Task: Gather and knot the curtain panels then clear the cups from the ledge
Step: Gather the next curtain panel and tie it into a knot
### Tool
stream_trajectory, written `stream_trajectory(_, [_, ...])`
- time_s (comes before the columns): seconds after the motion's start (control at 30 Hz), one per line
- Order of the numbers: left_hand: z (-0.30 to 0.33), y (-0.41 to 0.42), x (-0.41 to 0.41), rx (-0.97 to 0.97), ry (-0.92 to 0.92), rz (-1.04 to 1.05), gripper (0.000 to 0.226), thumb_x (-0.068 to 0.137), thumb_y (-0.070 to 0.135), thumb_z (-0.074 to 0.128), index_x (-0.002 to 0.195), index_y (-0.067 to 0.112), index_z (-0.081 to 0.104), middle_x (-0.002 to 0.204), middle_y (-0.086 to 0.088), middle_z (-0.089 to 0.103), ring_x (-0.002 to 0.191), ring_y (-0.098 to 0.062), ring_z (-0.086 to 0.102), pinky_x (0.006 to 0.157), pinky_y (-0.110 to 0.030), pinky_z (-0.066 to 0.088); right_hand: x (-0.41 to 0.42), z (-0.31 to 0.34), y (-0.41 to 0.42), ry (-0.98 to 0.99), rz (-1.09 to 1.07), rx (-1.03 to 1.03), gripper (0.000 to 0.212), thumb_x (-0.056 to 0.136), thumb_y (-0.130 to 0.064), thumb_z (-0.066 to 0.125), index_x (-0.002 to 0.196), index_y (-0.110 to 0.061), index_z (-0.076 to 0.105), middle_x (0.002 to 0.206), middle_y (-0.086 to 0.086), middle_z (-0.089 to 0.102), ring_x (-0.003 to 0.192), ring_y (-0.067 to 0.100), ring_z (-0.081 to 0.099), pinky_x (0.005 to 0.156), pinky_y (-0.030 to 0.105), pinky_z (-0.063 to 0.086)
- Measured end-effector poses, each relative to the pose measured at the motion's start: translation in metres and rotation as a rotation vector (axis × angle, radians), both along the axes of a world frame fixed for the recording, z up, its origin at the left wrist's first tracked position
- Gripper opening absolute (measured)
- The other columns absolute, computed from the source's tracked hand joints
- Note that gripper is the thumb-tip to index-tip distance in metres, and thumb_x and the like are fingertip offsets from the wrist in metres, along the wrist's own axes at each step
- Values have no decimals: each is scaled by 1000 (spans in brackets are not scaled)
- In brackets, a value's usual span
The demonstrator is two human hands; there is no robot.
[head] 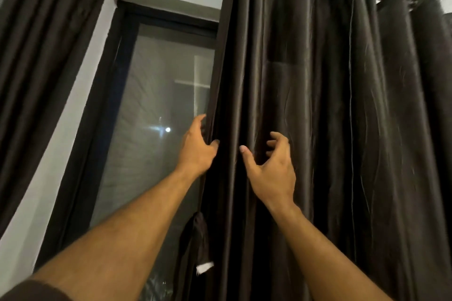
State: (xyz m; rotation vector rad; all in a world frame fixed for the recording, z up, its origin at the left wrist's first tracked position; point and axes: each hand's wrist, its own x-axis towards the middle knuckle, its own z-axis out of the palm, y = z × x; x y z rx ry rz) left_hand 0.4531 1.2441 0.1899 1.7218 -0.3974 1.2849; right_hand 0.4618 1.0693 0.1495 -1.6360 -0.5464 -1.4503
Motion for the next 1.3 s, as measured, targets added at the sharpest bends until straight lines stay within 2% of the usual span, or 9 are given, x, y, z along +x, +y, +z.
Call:
stream_trajectory(0.23, [-12, 3, -13, -37, -62, 186, 32, 90, -7, 53, 104, 19, 40, 85, 6, 54, 68, -4, 53, 50, -13, 42, -4, 24, 20, -96, -154, -226, 45, 102, -50, 51, 141, -27, 48, 159, 3, 33, 131, 21, 53, 89, 39, 59])
stream_trajectory(0.37, [-8, 21, -12, 26, -65, 212, 42, 84, -13, 48, 81, 26, 65, 84, 7, 66, 76, -15, 64, 59, -8, 41, -19, 53, 42, 17, -128, -205, 79, 94, -73, 45, 154, -24, 30, 167, 4, 24, 129, 23, 59, 92, 42, 58])
stream_trajectory(0.5, [3, 42, -31, -85, -27, 113, 59, 95, -10, 42, 143, 21, 56, 127, -2, 69, 80, -6, 70, 66, -10, 50, -28, 94, 63, 239, -45, -19, 88, 98, -25, 60, 163, -15, 1, 124, 9, 68, 102, 24, 70, 88, 37, 59])
stream_trajectory(0.67, [20, 76, -57, -126, -6, -45, 89, 95, -8, 43, 159, 45, 12, 135, 0, 62, 46, -4, 58, 43, -15, 43, -48, 127, 123, 302, -29, -264, 42, 89, -10, 55, 130, -14, 57, 121, 12, 68, 113, 34, 65, 98, 42, 55])
stream_trajectory(0.97, [42, 105, -76, -98, 22, -197, 54, 85, -11, 64, 117, 33, 60, 92, 9, 75, 95, -9, 69, 80, -24, 52, -83, 156, 180, 195, 320, -409, 12, 93, -27, 65, 89, -16, 67, 89, 2, 71, 88, 21, 66, 85, 39, 55])
stream_trajectory(1.03, [39, 107, -73, -67, 30, -131, 48, 89, -15, 53, 105, 28, 68, 84, 11, 76, 85, -3, 69, 76, -21, 55, -74, 150, 155, 91, 293, -244, 42, 90, -60, 64, 78, -19, 67, 78, -7, 70, 83, 15, 64, 87, 42, 55])
stream_trajectory(1.1, [36, 103, -72, -62, 35, -136, 55, 89, -17, 48, 97, 33, 67, 84, 12, 77, 86, -3, 71, 86, -25, 56, -60, 149, 120, 12, -25, 51, 57, 85, -72, 60, 117, -25, 68, 126, 0, 67, 126, 21, 56, 108, 46, 44])
stream_trajectory(1.2, [33, 96, -68, -39, 49, -190, 56, 94, -14, 44, 97, 37, 67, 85, 20, 78, 84, 4, 72, 78, -15, 53, -46, 155, 65, 316, -70, 308, 115, 81, -65, 72, 163, -14, 8, 169, 18, 15, 154, 37, 23, 122, 53, 24])
stream_trajectory(1.3, [32, 90, -65, -46, 58, -234, 57, 96, -13, 44, 98, 39, 66, 89, 18, 79, 85, 2, 73, 74, -13, 52, -38, 160, 49, 515, 165, 198, 108, 93, -32, 73, 163, -12, -7, 160, 20, 37, 140, 36, 49, 114, 45, 43])
